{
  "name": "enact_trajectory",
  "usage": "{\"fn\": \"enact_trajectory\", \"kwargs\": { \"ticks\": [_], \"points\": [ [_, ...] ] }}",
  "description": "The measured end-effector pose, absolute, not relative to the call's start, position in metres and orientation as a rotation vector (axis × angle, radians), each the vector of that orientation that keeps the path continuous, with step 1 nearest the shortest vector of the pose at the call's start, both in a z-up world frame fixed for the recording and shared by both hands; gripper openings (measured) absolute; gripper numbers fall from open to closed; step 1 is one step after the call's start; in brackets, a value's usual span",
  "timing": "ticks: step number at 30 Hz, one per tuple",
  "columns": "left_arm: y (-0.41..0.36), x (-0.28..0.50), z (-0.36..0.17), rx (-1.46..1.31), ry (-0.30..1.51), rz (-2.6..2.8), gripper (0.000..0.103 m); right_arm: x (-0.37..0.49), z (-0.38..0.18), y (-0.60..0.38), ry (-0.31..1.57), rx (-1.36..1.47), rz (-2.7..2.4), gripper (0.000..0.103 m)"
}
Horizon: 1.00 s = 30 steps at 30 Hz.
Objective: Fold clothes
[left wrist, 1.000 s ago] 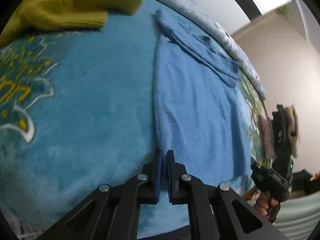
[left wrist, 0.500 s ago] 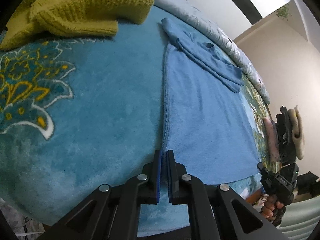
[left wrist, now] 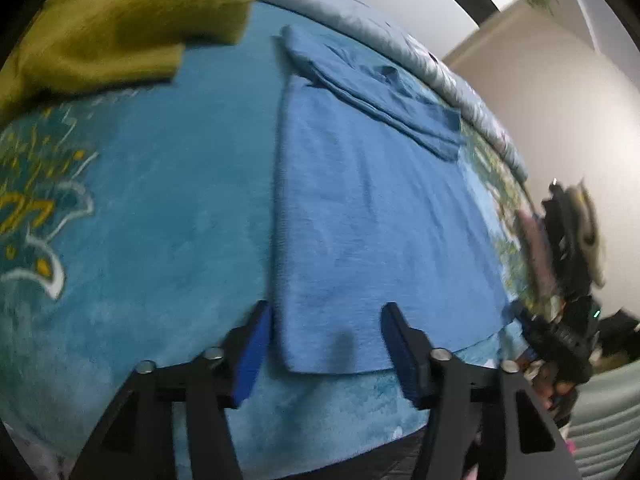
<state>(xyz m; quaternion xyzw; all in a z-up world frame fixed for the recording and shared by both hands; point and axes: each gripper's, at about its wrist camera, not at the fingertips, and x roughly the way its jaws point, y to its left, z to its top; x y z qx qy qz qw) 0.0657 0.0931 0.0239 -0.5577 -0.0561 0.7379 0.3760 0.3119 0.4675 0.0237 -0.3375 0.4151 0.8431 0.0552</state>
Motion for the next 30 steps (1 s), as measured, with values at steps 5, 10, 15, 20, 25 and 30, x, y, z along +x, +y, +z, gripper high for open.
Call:
{"fn": "enact_trajectory", "kwargs": {
  "ticks": [5, 10, 15, 20, 25, 30],
  "points": [
    [0.096, 0.071, 0.025, -1.407, -0.090, 1.895, 0.063, 0.305, 0.016, 0.474, 1.253, -1.034, 2.519, 0.028],
    [0.085, 0.067, 0.022, -1.421, -0.131, 1.892, 0.041, 0.302, 0.013, 0.470, 1.276, -1.044, 2.544, 0.029],
    [0.071, 0.057, 0.008, -1.474, -0.305, 1.799, 0.005, 0.307, 0.009, 0.470, 1.394, -0.999, 2.560, 0.016],
    [0.055, 0.046, 0.012, -1.402, -0.515, 1.693, 0.004, 0.311, 0.018, 0.477, 1.507, -0.913, 2.603, 0.003],
    [0.055, 0.026, 0.027, -1.288, -0.631, 1.661, 0.004, 0.303, 0.036, 0.496, 1.677, -0.756, 2.657, 0.003],
    [0.077, -0.013, 0.053, -1.195, -0.657, 1.680, 0.004, 0.254, 0.050, 0.522, 1.721, -0.699, 2.642, 0.003]
  ]
}}
